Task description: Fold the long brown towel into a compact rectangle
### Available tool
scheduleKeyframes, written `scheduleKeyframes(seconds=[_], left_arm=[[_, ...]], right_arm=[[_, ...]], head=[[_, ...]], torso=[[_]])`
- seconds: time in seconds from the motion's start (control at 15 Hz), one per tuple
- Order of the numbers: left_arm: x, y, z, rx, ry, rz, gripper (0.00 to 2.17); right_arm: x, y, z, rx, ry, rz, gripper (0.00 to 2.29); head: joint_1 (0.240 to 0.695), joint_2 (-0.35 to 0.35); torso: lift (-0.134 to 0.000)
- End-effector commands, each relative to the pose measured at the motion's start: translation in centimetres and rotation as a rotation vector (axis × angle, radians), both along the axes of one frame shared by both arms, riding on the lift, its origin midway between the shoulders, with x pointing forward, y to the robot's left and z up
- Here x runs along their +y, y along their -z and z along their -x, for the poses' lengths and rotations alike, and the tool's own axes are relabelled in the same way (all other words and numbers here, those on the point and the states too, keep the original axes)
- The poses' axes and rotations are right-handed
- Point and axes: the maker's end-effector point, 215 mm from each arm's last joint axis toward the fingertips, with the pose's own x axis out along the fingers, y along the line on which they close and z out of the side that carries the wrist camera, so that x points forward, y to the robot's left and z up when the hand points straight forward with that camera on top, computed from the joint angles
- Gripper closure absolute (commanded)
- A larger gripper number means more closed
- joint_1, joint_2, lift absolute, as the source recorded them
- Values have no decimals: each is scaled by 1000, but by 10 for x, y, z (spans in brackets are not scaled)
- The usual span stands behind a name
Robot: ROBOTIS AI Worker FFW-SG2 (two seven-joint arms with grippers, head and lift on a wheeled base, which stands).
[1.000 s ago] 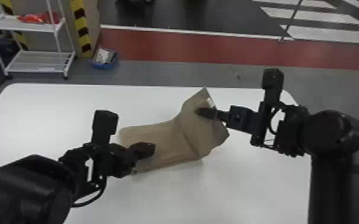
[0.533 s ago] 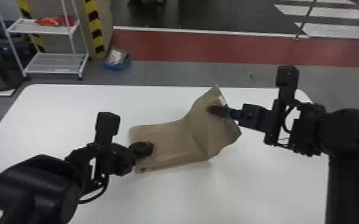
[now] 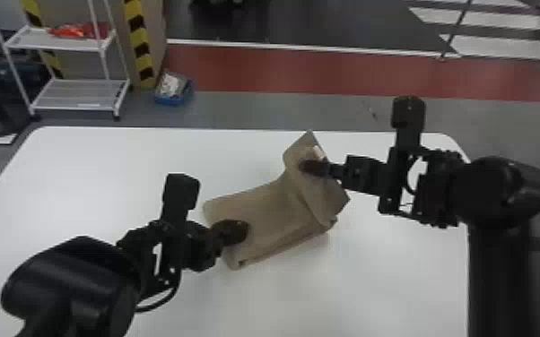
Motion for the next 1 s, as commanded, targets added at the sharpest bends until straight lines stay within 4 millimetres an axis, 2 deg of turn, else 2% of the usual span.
scheduleKeyframes(seconds=[0.0, 0.2, 0.6, 0.73, 0.93], left_arm=[[-7, -3, 1, -7, 6, 8, 1477], [-9, -4, 2, -6, 10, 19, 1477], [-24, -2, 8, 1, 25, 32, 1477], [-33, -3, 11, -9, 35, 47, 1477], [-36, -3, 11, -9, 37, 53, 1477]], right_arm=[[11, 12, 3, 23, -21, 17, 1480], [22, 24, 3, 30, -38, 39, 1480], [38, 29, -1, 11, -65, 77, 1480], [44, 31, 1, 12, -79, 86, 1480], [59, 39, 9, 19, -112, 104, 1480]], head=[[695, -114], [695, -111], [695, -103], [695, -103], [695, -104]], torso=[[-123], [-123], [-123], [-123], [-123]])
